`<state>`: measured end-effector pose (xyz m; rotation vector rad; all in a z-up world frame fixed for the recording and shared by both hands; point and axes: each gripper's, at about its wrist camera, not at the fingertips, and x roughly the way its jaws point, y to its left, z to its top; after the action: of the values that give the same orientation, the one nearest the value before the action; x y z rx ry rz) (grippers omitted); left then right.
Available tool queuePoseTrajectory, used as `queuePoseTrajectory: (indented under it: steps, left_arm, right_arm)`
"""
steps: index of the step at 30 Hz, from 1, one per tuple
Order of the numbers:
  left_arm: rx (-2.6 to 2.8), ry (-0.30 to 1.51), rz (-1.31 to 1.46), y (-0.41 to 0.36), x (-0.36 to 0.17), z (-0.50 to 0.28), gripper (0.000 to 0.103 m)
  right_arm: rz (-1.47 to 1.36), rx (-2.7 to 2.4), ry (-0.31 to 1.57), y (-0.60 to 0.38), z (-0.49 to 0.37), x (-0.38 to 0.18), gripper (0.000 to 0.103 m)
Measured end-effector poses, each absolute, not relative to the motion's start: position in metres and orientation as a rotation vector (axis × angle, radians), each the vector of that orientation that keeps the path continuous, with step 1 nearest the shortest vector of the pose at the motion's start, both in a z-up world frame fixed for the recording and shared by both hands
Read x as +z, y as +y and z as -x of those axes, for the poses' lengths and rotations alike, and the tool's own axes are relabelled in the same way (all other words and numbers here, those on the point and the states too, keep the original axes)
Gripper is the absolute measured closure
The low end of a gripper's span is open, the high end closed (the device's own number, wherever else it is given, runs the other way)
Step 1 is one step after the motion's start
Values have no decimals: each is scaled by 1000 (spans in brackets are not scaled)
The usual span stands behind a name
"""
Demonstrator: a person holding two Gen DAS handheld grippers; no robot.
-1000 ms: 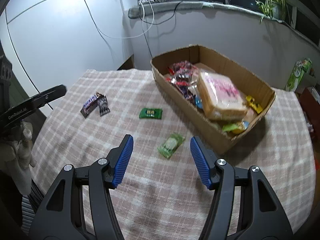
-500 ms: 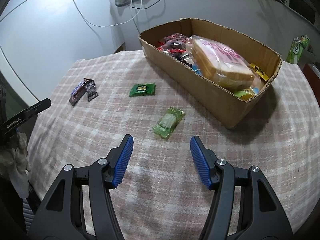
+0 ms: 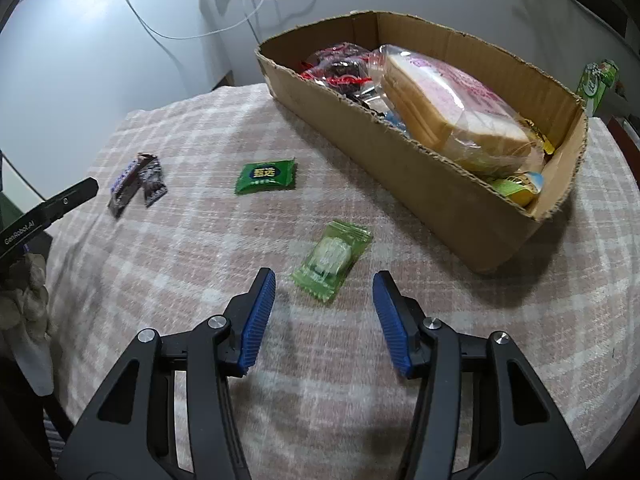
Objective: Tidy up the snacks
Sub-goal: 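Move both open tools back toward the remaining snacks on the table, then close the left tool on the Snickers bar while the right tool grasps the light green packet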
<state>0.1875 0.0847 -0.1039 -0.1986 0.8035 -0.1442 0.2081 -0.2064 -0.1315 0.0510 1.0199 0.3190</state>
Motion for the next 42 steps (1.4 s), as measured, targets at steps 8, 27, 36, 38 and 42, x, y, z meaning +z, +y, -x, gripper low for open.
queuePoseTrajectory:
  steps: [8,27,36,38,42]
  left_arm:
    - [-155,819,164,84,-112,-204,51]
    - [-176,861,106,73,-126,-228,51]
    - [-185,888,99,73,-132,-231,76]
    - [-187,885,106,73,-132,-231,76]
    - [-166,870,122,78,-129,-228,76]
  right_arm:
    - [23,311,1006,-187,-215,-131,68]
    - [143,313,990,-168,-219,-136,78]
    - [155,317,982,-165,-220,-136,78]
    - [146,321,980,-166,-219,-136,79]
    - [131,334,971,-167,-216,-134,80]
